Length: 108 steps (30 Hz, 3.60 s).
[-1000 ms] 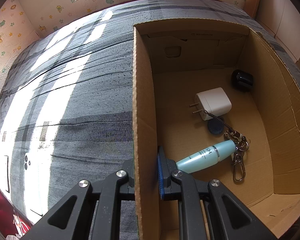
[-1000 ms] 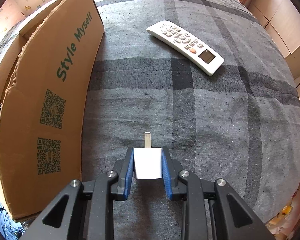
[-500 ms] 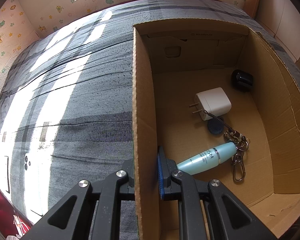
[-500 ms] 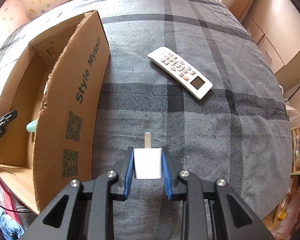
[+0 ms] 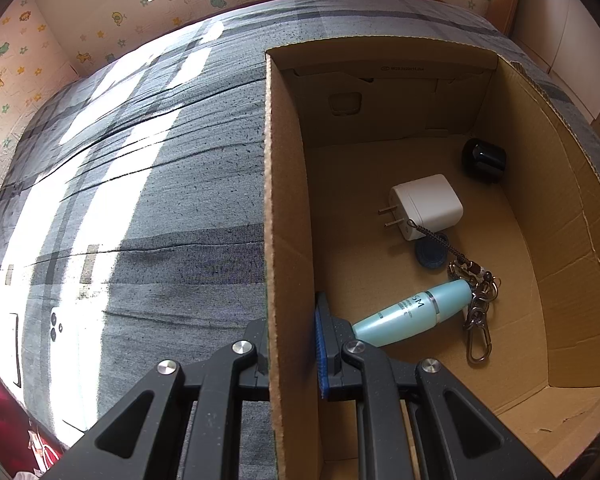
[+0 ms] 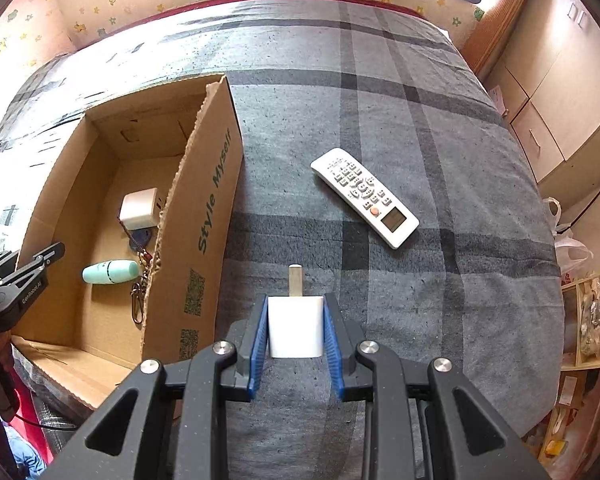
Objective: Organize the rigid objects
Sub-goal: 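Carry the white adapter into the box with the right tool, then open the right tool to release the adapter and lift out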
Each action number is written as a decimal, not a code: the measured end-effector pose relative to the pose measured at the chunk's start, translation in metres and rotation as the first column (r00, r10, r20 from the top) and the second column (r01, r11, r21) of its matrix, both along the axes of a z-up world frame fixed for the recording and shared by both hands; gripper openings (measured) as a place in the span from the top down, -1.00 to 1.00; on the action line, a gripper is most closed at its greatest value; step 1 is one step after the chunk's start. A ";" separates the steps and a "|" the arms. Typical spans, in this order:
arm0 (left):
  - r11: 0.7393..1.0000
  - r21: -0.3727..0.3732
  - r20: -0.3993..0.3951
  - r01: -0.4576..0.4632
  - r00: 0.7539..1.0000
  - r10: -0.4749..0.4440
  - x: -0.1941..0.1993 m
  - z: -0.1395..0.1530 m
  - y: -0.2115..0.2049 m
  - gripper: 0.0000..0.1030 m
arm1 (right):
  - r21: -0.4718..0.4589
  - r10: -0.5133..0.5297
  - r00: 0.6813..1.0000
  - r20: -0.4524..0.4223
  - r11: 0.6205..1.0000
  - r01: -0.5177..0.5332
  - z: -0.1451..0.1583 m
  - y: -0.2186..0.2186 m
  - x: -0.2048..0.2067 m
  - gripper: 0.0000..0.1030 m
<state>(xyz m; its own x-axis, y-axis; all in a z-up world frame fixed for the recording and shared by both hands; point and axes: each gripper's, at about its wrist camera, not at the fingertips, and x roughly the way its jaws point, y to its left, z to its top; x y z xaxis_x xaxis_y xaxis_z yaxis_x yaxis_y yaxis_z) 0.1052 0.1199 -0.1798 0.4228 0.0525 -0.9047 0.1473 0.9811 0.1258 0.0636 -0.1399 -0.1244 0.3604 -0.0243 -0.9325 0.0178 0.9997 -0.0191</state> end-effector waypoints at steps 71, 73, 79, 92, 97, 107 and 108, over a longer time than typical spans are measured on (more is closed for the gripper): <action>1.000 -0.021 -0.001 0.001 1.000 -0.001 0.000 -0.003 0.006 0.72 | 0.041 0.241 0.966 -0.091 0.970 -0.239 -0.052 0.152 0.085 0.47; 1.000 -0.017 -0.001 0.002 1.000 -0.002 0.000 -0.003 0.006 0.72 | 0.042 0.242 0.964 -0.108 0.970 -0.239 -0.058 0.153 0.087 0.47; 1.000 -0.017 -0.001 0.003 1.000 -0.003 0.000 -0.003 0.006 0.72 | 0.030 0.252 0.958 -0.140 0.968 -0.250 -0.072 0.160 0.089 0.47; 1.000 -0.016 -0.001 0.006 1.000 -0.006 0.000 -0.004 0.008 0.72 | 0.037 0.242 0.959 -0.146 0.970 -0.239 -0.078 0.160 0.093 0.46; 1.000 -0.016 -0.002 0.006 1.000 -0.006 0.001 -0.004 0.007 0.72 | 0.041 0.244 0.960 -0.136 0.970 -0.241 -0.074 0.155 0.089 0.46; 1.000 -0.014 -0.001 0.007 1.000 -0.007 0.000 -0.004 0.007 0.72 | 0.038 0.246 0.964 -0.104 0.969 -0.243 -0.058 0.151 0.078 0.39; 1.000 -0.013 -0.001 0.007 1.000 -0.007 0.000 -0.004 0.007 0.72 | 0.037 0.245 0.964 -0.100 0.969 -0.243 -0.057 0.150 0.076 0.36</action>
<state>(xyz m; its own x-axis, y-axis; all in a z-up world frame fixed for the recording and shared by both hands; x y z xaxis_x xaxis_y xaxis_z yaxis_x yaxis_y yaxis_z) 0.1057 0.1274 -0.1841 0.4223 0.0374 -0.9057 0.1545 0.9816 0.1126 0.1401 0.0100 -0.1810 0.2549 0.0755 -0.9640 -0.2276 0.9736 0.0161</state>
